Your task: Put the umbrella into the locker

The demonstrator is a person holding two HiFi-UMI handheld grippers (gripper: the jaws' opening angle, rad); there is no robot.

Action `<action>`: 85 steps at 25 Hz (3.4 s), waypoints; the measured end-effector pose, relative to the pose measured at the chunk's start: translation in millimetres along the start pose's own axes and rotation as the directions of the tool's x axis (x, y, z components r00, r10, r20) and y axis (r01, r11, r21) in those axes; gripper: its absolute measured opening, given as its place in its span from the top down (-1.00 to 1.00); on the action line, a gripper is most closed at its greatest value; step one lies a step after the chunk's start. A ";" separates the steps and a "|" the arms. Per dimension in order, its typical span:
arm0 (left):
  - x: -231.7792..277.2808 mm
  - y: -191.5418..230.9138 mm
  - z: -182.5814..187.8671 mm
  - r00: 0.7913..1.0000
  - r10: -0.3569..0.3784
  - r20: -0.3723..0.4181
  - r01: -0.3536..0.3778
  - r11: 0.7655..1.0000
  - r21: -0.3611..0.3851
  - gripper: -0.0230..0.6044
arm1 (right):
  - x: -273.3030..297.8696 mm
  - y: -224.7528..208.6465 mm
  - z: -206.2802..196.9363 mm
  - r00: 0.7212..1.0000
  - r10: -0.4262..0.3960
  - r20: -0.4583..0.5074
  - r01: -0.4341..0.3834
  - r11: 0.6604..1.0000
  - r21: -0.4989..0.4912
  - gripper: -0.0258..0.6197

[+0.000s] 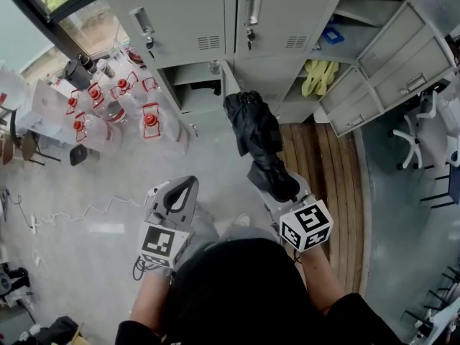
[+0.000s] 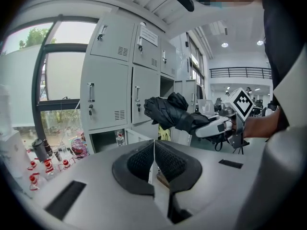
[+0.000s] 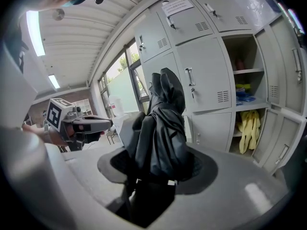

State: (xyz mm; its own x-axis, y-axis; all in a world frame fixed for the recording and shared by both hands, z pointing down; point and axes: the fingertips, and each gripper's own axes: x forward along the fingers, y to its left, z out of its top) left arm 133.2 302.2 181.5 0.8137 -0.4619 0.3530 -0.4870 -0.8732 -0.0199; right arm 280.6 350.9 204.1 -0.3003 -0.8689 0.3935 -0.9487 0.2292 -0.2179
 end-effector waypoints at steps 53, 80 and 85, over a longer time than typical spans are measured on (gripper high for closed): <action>-40.9 336.8 -139.0 0.992 0.038 -0.119 -0.060 0.980 -0.188 0.89 | 339.6 98.4 -65.7 0.945 0.012 -0.326 0.013 0.997 0.076 0.21; -13.2 338.4 -261.7 0.933 0.094 -0.347 -0.210 0.926 -0.314 0.89 | 480.3 -36.3 -222.5 0.873 -0.069 -0.483 0.138 0.984 0.109 0.21; -8.5 341.0 -278.7 0.927 0.099 -0.363 -0.231 0.911 -0.340 0.89 | 513.5 -58.7 -248.0 0.854 -0.092 -0.512 0.175 0.978 0.117 0.21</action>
State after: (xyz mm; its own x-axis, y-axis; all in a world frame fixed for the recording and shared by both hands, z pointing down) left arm -128.2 51.8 432.4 0.5904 -0.4580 0.6646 -0.7398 -0.6362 0.2188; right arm 157.5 0.1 640.6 -0.2202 -0.5380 0.8137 -0.9685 0.0210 -0.2482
